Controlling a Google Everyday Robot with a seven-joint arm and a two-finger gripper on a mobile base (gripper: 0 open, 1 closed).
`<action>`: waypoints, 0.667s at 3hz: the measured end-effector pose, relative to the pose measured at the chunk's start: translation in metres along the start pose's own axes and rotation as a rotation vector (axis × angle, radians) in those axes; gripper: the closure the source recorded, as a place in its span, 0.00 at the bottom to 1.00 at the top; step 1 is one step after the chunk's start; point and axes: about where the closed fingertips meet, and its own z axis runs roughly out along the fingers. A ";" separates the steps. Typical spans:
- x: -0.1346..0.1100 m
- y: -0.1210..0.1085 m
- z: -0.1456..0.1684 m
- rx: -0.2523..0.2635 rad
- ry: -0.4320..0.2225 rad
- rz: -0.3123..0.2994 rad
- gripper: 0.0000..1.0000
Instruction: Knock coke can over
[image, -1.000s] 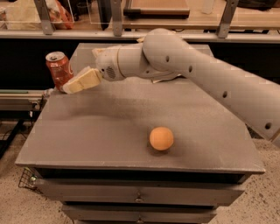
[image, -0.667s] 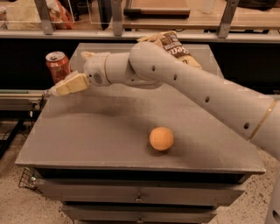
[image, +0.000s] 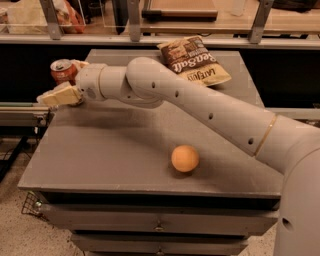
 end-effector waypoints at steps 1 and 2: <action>0.004 0.000 0.011 0.011 -0.002 -0.018 0.39; 0.009 -0.006 0.013 0.034 0.013 -0.027 0.63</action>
Offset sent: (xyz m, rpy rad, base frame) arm 0.0223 0.0010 -0.0162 -0.0394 -0.0345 -0.0729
